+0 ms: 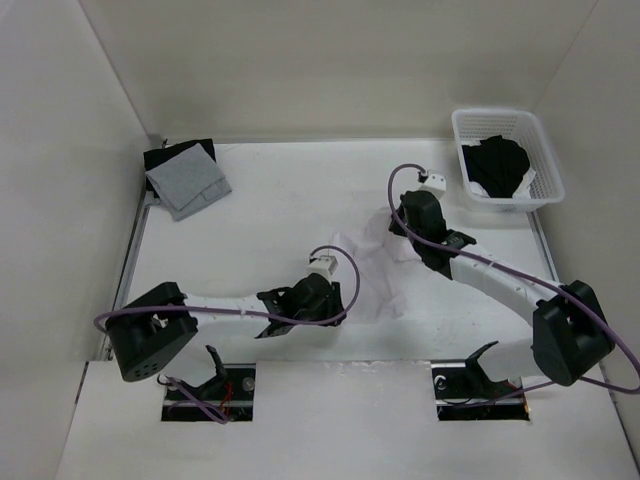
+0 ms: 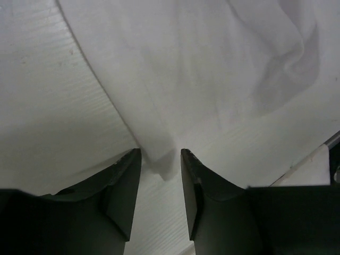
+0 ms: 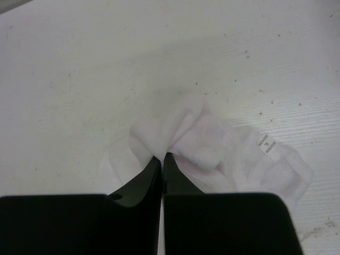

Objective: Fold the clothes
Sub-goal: Flatten the tank top out, then fold the tank top

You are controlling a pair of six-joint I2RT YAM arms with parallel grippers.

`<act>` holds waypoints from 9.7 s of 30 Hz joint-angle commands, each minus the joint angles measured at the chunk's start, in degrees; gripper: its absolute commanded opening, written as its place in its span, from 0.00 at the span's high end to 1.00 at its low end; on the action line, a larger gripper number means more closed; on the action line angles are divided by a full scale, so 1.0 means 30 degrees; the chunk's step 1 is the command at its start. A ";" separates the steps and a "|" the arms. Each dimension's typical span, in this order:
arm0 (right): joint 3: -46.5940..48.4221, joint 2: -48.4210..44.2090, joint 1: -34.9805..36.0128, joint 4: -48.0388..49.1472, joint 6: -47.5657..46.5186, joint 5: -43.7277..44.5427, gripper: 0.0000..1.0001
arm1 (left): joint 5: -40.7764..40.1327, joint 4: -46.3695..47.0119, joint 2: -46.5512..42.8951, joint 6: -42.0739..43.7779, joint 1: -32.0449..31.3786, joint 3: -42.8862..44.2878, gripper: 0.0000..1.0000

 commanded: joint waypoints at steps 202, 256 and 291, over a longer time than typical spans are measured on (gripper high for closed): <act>-0.7069 -1.8170 1.1317 -0.8306 0.7066 -0.4188 1.00 | -0.6535 -1.3034 -2.5189 -0.1875 1.1120 -0.0287 0.98; -0.8707 -0.4197 0.4819 0.3316 0.6602 -0.5120 0.81 | -0.5894 0.1461 -0.6355 -0.0179 1.4074 -0.2976 0.51; -1.0734 -0.1828 0.6673 0.5481 1.1207 -0.3097 0.81 | -0.0823 0.1306 -0.3286 -0.1029 1.6363 -0.3712 0.85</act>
